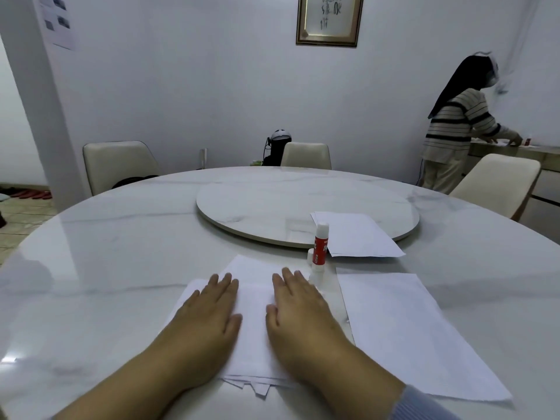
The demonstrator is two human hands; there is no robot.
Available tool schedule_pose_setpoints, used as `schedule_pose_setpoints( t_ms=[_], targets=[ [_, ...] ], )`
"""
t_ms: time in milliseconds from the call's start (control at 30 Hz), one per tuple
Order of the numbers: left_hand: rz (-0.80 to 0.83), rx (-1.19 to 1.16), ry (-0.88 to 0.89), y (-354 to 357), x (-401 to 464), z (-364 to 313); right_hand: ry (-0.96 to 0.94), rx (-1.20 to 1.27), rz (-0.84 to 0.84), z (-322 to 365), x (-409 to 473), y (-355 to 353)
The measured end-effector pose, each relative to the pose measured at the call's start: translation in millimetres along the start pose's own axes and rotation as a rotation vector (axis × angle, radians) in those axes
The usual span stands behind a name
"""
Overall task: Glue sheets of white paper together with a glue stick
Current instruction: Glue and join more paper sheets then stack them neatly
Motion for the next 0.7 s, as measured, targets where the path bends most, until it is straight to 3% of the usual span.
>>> schedule_pose_setpoints(
  t_ms=[133, 567, 700],
  targets=[
    [0.113, 0.144, -0.029, 6, 1, 9, 0.066, -0.093, 0.134, -12, 5, 20],
    [0.139, 0.197, -0.221, -1, -5, 28, 0.221, -0.068, 0.105, -24, -12, 10],
    [0.135, 0.189, -0.268, -2, -6, 32, 0.221, -0.068, 0.024, -23, -14, 4]
  ],
)
Point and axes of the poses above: each hand's wrist, its own x-axis towards the middle knuckle, its own y-axis out of the palm, z = x × y, the point moved 5 cm from there along x, towards the middle knuckle, and after that the axes turned 1 degree about x, right-handed, at the moved point
